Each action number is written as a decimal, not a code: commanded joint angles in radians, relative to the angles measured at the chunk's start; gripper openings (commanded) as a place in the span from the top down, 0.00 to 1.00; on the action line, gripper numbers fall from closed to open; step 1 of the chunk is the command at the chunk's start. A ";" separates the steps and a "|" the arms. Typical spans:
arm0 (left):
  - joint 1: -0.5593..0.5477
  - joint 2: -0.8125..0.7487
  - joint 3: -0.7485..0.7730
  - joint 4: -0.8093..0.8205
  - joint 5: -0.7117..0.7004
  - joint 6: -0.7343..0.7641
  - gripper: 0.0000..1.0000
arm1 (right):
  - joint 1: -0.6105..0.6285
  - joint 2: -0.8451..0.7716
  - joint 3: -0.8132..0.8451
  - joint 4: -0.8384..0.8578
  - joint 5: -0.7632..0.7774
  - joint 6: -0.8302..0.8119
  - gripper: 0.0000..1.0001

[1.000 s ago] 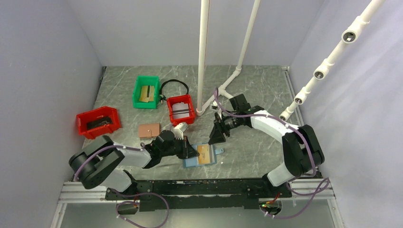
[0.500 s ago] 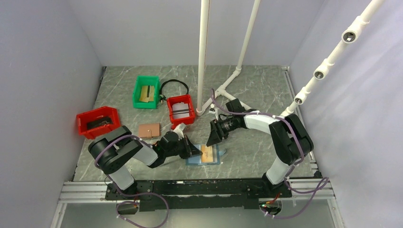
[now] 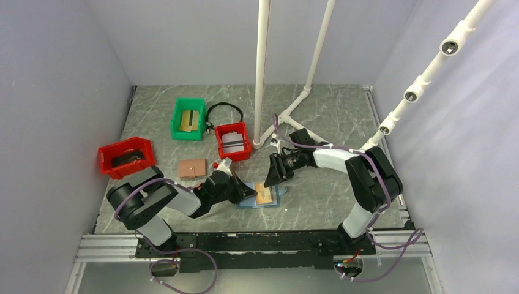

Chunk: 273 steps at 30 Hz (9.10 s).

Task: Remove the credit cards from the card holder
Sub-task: Remove the credit card from the card holder, then place the credit card in the storage box, then remove the credit card from the card holder.

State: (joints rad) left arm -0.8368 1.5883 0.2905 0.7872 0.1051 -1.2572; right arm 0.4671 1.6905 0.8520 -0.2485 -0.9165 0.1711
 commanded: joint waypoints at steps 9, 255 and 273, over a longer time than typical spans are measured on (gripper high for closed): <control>-0.012 0.028 -0.002 0.041 -0.069 -0.013 1.00 | 0.015 0.010 -0.004 0.048 0.096 0.094 0.54; 0.719 -0.723 0.321 -0.919 0.541 0.459 0.11 | -0.157 -0.477 0.039 -0.380 -0.206 -0.826 0.16; -0.205 -0.270 0.404 -0.846 -0.231 0.266 0.22 | -0.088 -0.266 0.007 -0.173 -0.058 -0.473 0.44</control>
State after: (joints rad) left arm -1.0012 1.2598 0.6132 -0.0792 0.0559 -0.9398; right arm 0.3641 1.3777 0.8597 -0.5400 -1.0199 -0.4820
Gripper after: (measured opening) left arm 0.808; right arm 0.631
